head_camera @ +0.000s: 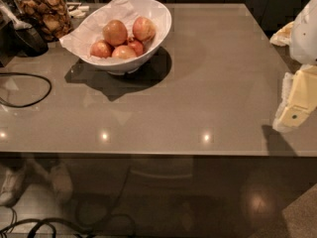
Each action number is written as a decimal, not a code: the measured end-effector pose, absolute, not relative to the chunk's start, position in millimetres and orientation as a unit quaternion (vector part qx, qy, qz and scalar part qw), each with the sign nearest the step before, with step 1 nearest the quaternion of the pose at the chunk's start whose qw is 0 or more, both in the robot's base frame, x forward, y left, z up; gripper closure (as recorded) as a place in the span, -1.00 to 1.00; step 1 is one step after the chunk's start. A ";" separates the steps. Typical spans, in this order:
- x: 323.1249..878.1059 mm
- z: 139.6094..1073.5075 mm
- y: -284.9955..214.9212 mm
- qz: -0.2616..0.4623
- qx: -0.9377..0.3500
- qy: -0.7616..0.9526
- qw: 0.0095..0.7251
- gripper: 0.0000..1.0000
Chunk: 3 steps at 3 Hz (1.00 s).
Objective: Pick apple from white bowl
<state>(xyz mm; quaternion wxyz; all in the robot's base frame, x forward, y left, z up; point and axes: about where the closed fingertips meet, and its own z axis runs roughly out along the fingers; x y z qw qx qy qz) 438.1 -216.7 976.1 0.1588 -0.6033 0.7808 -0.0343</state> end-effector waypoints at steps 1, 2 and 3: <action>438.1 976.1 -216.7 -0.034 -0.603 0.781 0.159 -1.00; 465.9 985.8 -204.5 -0.018 -0.597 0.780 0.185 -1.00; 527.6 1003.0 -169.6 0.013 -0.611 0.761 0.220 -1.00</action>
Offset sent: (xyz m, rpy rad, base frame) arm 0.0872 0.0361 0.0292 0.1864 -0.0499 -0.0094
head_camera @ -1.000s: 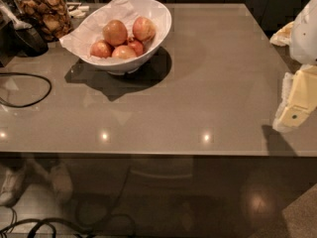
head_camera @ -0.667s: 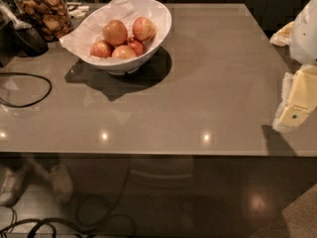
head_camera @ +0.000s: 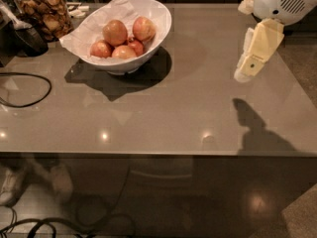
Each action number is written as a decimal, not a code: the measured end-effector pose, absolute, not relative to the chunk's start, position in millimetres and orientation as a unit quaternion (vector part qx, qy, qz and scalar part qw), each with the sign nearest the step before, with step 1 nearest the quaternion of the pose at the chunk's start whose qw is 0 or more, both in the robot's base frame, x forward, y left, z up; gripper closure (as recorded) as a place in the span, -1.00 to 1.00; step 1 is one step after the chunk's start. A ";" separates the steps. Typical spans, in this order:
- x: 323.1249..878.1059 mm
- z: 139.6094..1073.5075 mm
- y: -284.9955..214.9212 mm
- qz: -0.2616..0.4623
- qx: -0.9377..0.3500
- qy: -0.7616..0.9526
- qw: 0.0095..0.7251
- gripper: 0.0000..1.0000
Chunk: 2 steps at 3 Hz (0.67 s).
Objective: Pick apple from white bowl
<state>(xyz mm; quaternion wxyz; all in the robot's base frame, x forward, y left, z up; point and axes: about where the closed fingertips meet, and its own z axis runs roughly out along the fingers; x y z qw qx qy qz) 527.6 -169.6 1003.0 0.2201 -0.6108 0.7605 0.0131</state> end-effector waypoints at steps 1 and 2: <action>527.8 1003.0 -169.4 0.013 -0.611 0.760 0.220 -1.00; 551.6 1003.9 -136.7 0.037 -0.609 0.754 0.242 -1.00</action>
Offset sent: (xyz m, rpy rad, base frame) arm 0.0558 0.0771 0.0015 0.1512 0.0005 0.0355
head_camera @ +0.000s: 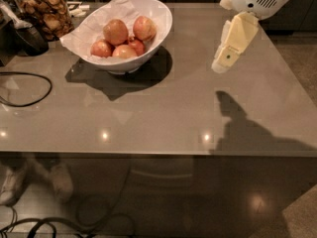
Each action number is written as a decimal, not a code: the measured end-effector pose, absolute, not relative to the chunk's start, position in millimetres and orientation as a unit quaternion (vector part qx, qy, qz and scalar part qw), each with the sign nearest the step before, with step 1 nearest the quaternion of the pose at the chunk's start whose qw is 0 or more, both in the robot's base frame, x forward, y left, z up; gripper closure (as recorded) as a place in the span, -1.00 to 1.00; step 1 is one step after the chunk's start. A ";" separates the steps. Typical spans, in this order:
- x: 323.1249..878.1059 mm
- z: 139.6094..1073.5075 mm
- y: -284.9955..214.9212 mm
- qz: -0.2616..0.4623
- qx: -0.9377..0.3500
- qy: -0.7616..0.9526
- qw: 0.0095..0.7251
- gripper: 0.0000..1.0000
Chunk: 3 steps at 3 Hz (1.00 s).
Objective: Pick apple from white bowl
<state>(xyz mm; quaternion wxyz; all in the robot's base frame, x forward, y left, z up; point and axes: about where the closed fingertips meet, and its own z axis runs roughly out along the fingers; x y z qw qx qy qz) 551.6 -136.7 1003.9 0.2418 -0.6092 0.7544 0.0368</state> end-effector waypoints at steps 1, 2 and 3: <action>578.3 1004.7 -97.6 0.059 -0.630 0.735 0.245 -1.00; 585.5 1008.0 -74.0 0.063 -0.654 0.710 0.253 -1.00; 591.2 1008.9 -66.2 0.074 -0.654 0.702 0.272 -1.00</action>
Offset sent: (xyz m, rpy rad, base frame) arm 0.0368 0.0859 0.0052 0.0297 -0.0201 0.2175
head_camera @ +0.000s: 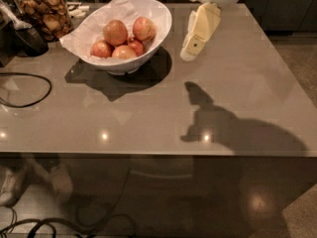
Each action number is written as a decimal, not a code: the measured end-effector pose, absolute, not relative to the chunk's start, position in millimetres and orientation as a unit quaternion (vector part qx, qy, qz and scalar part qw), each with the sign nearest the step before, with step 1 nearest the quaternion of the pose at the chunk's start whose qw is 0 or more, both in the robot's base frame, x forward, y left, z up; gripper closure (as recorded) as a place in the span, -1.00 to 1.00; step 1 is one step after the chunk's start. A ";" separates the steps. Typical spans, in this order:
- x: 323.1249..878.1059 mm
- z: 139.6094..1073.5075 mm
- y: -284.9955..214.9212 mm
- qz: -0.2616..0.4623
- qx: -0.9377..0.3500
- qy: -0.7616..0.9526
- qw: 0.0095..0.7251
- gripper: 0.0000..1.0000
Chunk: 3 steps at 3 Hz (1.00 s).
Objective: Pick apple from white bowl
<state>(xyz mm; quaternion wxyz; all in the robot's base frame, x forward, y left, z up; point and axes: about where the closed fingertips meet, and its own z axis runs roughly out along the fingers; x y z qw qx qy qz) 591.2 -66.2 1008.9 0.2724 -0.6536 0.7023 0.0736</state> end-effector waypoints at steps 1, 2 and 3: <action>610.1 1012.0 -49.4 0.081 -0.648 0.700 0.290 -1.00; 653.5 1015.8 -9.2 0.083 -0.663 0.684 0.293 -1.00; 656.7 1020.8 -7.6 0.079 -0.659 0.684 0.302 -1.00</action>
Offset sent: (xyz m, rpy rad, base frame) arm 0.0711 0.0537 0.0128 0.0585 -0.0111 0.0105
